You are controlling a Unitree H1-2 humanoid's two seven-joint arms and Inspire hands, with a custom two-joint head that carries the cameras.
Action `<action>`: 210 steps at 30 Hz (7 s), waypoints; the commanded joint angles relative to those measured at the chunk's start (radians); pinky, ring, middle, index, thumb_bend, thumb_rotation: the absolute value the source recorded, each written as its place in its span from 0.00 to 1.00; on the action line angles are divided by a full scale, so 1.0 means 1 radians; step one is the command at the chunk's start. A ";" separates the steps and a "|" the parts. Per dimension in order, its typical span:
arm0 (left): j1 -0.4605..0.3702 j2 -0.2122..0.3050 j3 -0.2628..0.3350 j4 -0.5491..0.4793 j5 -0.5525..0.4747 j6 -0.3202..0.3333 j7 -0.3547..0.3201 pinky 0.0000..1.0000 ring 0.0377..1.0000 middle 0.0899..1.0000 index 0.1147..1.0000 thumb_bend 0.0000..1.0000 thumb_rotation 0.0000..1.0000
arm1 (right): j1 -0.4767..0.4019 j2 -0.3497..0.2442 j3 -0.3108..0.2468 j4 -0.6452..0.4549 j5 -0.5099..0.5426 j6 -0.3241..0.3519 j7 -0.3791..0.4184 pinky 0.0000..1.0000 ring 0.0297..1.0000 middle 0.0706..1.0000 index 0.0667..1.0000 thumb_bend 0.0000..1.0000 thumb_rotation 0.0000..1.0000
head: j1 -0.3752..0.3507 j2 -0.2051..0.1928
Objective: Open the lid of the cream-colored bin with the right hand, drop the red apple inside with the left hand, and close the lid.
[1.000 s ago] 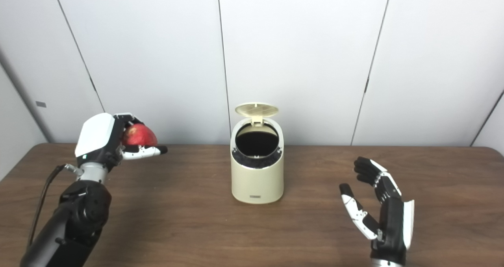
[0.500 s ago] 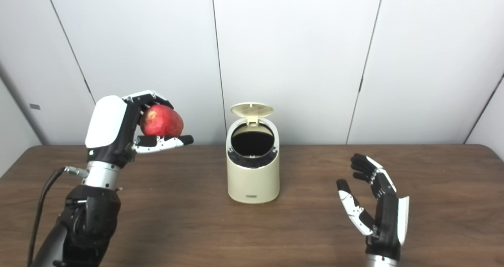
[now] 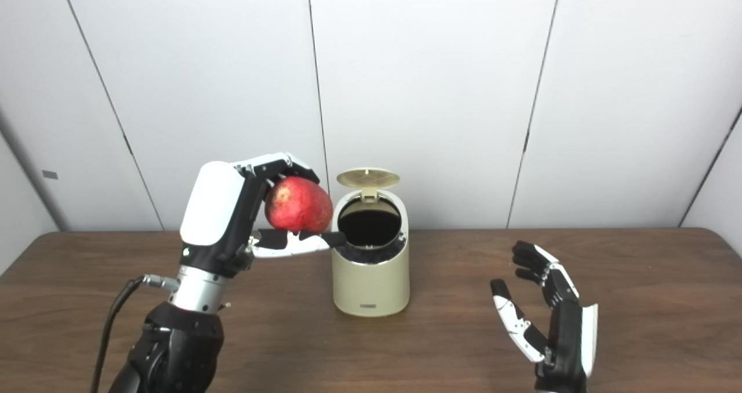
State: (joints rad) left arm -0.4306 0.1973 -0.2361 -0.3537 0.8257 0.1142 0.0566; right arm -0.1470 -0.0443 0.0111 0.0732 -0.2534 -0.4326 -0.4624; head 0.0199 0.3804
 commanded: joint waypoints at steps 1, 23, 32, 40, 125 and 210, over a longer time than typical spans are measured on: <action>-0.014 -0.023 -0.010 -0.015 0.021 -0.026 0.004 0.33 0.41 0.45 0.44 0.47 0.00 | -0.026 0.007 0.009 0.021 0.001 -0.037 -0.011 0.64 0.69 0.70 0.70 0.25 0.35 | 0.001 -0.002; -0.096 -0.075 0.013 0.295 0.029 -0.119 0.109 0.31 0.40 0.44 0.46 0.47 0.00 | -0.025 0.037 0.002 -0.013 -0.004 -0.037 -0.014 0.65 0.69 0.69 0.68 0.23 0.23 | -0.026 -0.001; -0.129 -0.072 0.004 0.394 0.026 -0.163 0.158 0.31 0.40 0.45 0.47 0.47 0.00 | -0.029 0.045 -0.008 -0.007 -0.026 -0.037 -0.018 0.65 0.69 0.68 0.68 0.23 0.24 | -0.036 -0.002; -0.169 -0.066 0.001 0.467 0.024 -0.161 0.182 0.31 0.39 0.45 0.47 0.47 0.00 | -0.027 0.045 -0.009 -0.008 -0.030 -0.037 -0.018 0.66 0.69 0.68 0.68 0.23 0.29 | -0.043 -0.001; -0.309 -0.064 -0.136 0.829 0.090 -0.291 0.491 0.53 0.62 0.63 0.58 0.96 0.04 | -0.033 0.082 0.006 -0.028 -0.097 -0.037 -0.062 0.60 0.66 0.66 0.67 0.22 0.31 | -0.098 0.007; 0.235 -0.223 0.249 0.260 -0.785 -0.480 0.107 0.64 0.69 0.70 0.68 0.50 0.90 | -0.683 -0.277 0.257 -0.407 -0.540 0.687 1.057 0.79 0.87 0.82 0.81 0.87 0.83 | -0.078 0.036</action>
State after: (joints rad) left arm -0.1769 -0.0241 0.0095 -0.0630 0.0283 -0.3593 0.1762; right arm -0.7872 -0.3028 0.2740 -0.3316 -0.7943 0.2650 0.5984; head -0.0567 0.4157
